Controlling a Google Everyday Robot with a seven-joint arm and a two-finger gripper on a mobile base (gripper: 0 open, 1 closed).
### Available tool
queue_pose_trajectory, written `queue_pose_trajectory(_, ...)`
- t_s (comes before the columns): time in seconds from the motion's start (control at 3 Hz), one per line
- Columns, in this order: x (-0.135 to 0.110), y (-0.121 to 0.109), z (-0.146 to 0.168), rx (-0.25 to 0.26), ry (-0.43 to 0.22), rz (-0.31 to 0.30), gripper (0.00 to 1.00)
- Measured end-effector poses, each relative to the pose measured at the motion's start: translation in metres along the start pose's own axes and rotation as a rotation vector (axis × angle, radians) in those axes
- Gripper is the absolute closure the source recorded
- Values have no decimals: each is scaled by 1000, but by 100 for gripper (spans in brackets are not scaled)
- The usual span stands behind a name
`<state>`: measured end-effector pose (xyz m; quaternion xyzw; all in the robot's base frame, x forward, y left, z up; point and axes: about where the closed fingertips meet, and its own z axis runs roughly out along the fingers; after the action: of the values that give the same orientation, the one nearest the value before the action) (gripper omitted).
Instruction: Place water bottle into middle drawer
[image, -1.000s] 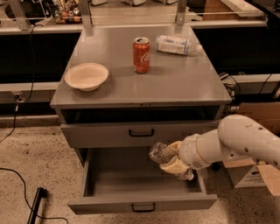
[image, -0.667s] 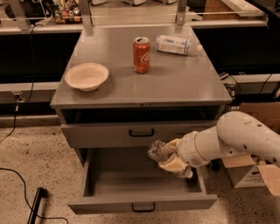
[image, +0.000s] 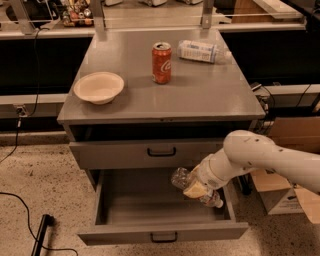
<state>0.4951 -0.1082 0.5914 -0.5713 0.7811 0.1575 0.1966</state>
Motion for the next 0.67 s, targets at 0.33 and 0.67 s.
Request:
queue_pose_trajectory(0.33,36,-18,47,-18,52,24,100)
queue_pose_trajectory(0.67,57,-25,78,-21,59,19,100)
